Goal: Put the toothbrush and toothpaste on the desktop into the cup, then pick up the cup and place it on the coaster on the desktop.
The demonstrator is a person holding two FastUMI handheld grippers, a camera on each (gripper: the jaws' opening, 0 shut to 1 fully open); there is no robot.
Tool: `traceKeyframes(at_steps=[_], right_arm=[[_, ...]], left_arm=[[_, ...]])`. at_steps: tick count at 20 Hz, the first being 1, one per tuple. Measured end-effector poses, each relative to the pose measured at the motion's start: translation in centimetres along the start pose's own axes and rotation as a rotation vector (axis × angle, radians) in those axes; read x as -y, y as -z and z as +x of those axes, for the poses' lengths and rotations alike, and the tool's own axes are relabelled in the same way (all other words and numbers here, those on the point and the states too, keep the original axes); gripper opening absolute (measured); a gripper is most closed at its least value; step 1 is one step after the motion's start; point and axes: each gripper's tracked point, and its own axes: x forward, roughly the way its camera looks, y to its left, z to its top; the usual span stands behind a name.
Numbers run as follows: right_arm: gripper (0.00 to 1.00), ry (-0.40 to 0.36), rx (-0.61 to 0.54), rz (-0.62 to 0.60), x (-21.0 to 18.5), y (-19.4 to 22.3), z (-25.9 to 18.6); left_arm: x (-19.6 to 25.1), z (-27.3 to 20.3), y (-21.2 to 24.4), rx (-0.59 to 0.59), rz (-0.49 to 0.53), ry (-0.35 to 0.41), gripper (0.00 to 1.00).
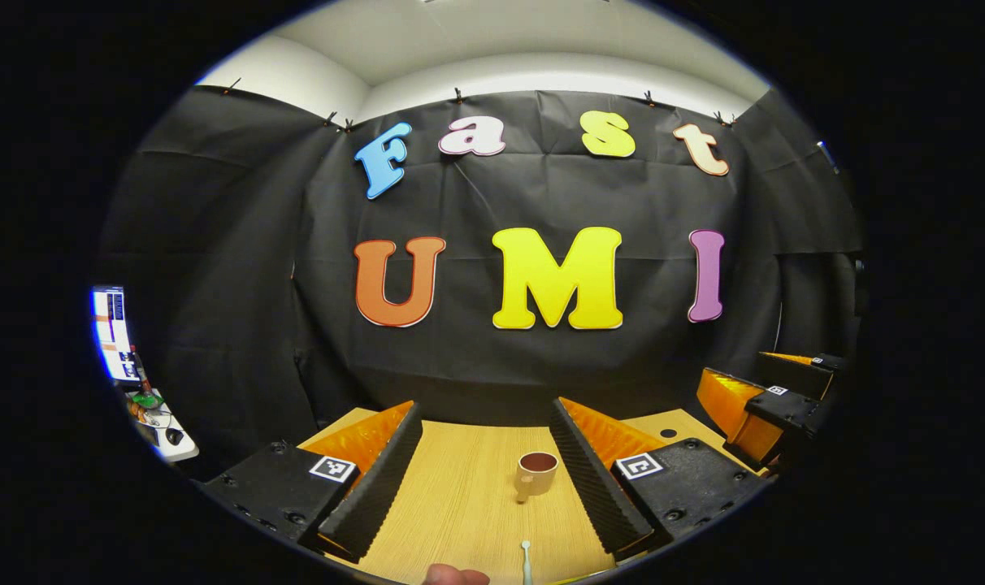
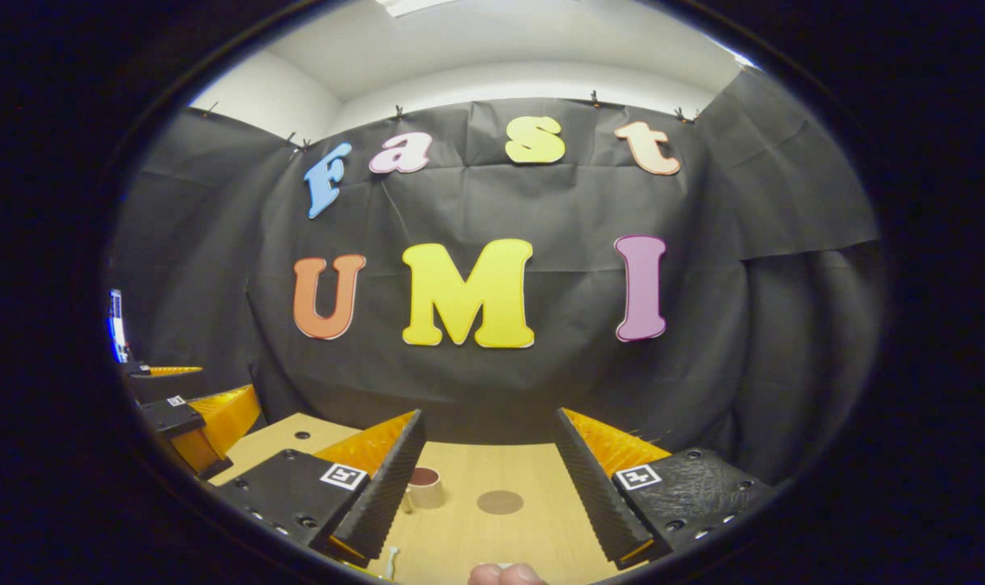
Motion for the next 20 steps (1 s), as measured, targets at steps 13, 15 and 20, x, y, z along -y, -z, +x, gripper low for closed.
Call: traceKeyframes(at_steps=[13,15,20], right_arm=[[0.95,-0.001,-0.101,-0.017,2.0,4.2,-0.1],[0.95,0.007,-0.122,-0.022,2.5,5.2,0.0],[0.95,-0.006,-0.19,-0.051,3.3,7.7,-0.3]], left_arm=[[2.9,0.4,3.9,-0.076,0.013,0.068,1.0],[3.3,0.4,5.2,-0.104,0.016,0.085,1.0],[3.8,-0.4,8.4,-0.188,0.02,0.1,1.0]])
